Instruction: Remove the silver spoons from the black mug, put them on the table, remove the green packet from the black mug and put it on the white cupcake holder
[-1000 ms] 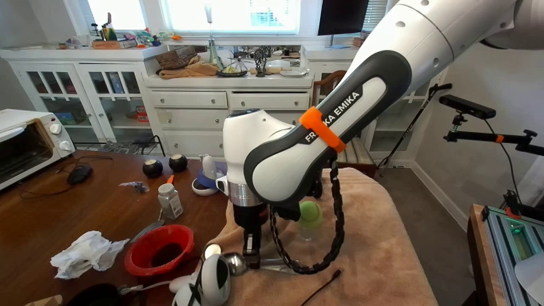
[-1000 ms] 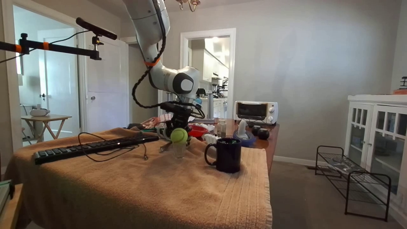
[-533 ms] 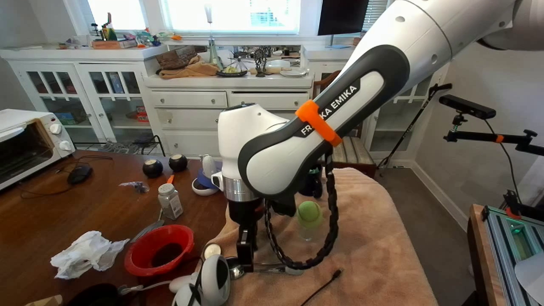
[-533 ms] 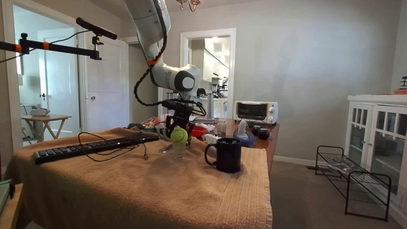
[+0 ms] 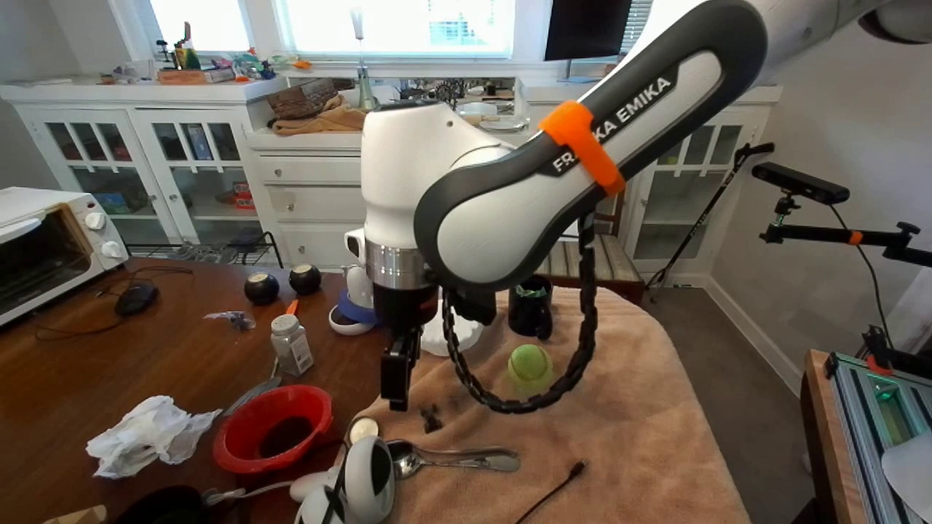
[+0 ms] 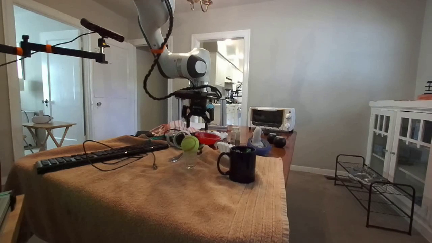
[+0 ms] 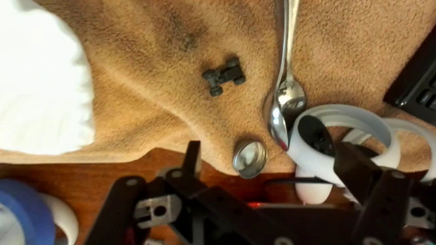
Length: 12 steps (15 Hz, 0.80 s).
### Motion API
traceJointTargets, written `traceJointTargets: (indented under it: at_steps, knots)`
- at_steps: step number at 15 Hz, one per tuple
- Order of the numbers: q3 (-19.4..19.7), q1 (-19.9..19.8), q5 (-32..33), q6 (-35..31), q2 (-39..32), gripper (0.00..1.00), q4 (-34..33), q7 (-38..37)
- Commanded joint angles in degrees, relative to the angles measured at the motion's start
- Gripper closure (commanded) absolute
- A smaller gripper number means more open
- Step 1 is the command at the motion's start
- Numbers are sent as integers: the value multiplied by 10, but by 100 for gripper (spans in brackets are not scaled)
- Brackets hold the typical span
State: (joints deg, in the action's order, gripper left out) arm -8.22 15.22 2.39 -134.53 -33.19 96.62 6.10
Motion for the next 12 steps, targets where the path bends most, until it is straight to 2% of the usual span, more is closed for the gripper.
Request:
traceJointTargets:
  at_steps: [1, 5, 6, 8, 10, 12]
  knots:
    - [44, 39, 73, -16, 88, 0, 76, -128]
    - [66, 64, 145, -2, 176, 0, 148, -287]
    - [42, 38, 117, -1, 120, 0, 85, -218]
    - [43, 42, 132, -1, 154, 0, 117, -260]
    - [43, 42, 134, -1, 167, 0, 131, -269]
    - [58, 34, 148, 4, 176, 0, 136, -297]
